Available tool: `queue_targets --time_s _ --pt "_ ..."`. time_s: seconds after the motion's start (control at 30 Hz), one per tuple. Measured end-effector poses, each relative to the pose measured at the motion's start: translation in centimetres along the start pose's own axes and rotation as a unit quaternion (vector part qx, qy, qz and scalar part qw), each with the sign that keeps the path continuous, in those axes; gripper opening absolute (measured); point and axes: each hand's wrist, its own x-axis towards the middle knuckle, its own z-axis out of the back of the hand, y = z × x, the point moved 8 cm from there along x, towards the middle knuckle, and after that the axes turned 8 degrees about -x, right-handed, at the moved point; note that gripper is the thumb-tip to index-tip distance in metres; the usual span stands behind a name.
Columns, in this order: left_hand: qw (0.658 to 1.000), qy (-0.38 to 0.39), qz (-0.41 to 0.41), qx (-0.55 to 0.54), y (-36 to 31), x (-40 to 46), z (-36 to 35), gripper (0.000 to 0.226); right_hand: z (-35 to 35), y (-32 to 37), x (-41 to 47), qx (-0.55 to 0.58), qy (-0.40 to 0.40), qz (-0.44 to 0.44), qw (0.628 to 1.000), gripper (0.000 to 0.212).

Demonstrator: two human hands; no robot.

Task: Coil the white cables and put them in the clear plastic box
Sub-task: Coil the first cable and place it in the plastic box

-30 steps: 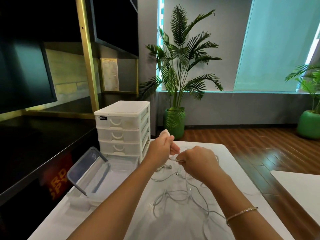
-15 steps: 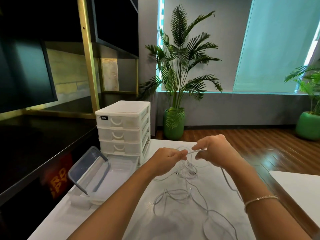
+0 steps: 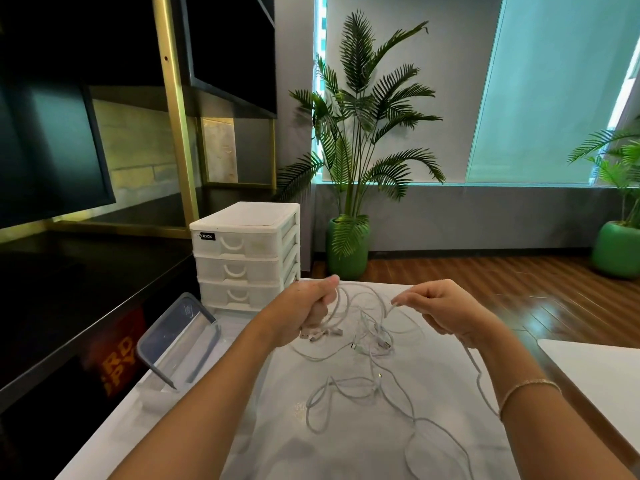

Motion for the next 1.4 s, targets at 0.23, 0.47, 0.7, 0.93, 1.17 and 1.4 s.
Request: queue_targets --time_s 0.23,0.47,0.7,0.93,1.17,1.4 --pt "0.949 -0.038 -0.057 -0.309 -1.2 0.5 0.7 0.048 -1.6 0.4 1.1 -0.255 0.013 0.023 0.966 0.023" --pt "0.865 -0.030 -0.058 -0.497 -0.7 0.7 0.2 0.045 -3.7 0.2 2.0 -0.373 0.044 0.004 0.927 0.024" --pt "0.862 -0.065 -0.074 -0.497 -1.3 0.9 0.5 0.041 -5.7 0.6 1.8 -0.417 0.056 0.033 0.907 0.026" --pt "0.966 -0.168 -0.049 -0.190 -0.7 1.3 1.0 0.031 -8.2 3.1 0.3 -0.429 0.123 0.085 0.891 0.025" --pt "0.983 -0.090 -0.031 0.157 -0.6 1.2 -2.3 0.020 -6.1 6.9 -1.5 -0.473 0.082 0.153 0.864 0.022" --pt "0.960 -0.008 -0.010 0.281 0.8 0.8 -4.1 0.050 -3.4 6.5 -1.0 -0.369 0.022 0.151 0.917 0.011"
